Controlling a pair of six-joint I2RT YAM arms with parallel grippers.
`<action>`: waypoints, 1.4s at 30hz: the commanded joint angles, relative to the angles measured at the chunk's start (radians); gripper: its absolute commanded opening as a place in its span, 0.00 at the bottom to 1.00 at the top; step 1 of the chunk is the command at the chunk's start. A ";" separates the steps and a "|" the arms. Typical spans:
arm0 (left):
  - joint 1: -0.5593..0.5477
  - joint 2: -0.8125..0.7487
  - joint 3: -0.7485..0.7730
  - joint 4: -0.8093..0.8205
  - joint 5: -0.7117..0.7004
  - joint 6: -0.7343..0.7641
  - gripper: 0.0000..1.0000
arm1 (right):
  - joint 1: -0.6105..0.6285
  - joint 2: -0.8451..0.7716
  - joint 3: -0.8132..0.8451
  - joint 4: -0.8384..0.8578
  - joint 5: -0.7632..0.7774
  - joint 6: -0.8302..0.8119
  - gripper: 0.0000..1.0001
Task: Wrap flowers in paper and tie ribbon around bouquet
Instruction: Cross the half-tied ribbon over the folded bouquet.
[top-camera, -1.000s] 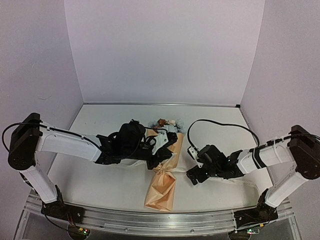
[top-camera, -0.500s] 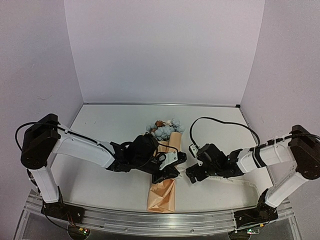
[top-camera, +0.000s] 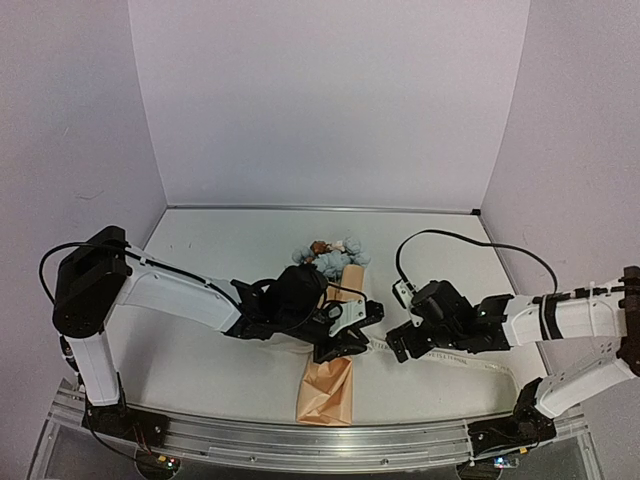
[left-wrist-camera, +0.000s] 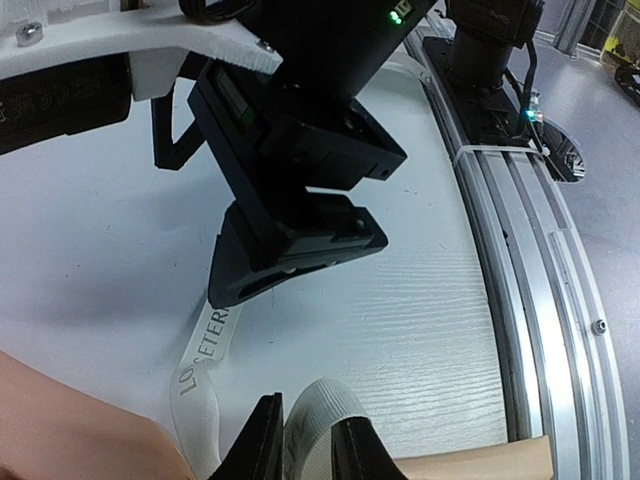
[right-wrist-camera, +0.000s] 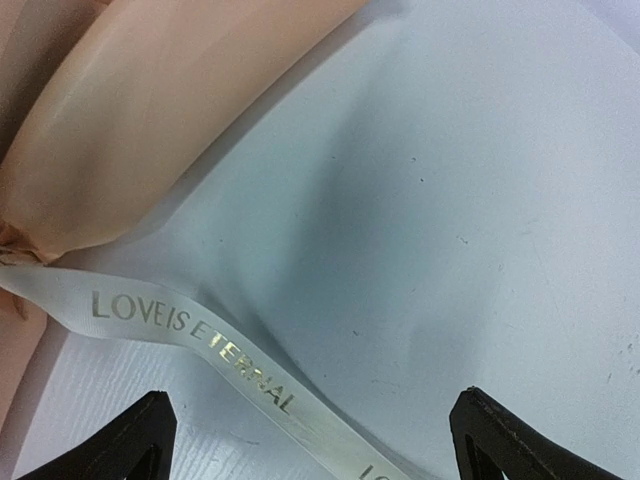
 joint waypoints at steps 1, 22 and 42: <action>-0.009 0.014 0.072 -0.022 0.024 0.032 0.20 | -0.002 -0.064 -0.011 -0.081 0.049 -0.028 0.98; -0.011 0.093 0.204 -0.096 0.054 0.088 0.28 | -0.002 -0.250 -0.066 -0.246 0.137 -0.023 0.98; -0.045 0.127 0.215 -0.104 -0.062 0.059 0.44 | -0.070 -0.273 -0.035 -0.477 0.102 0.141 0.98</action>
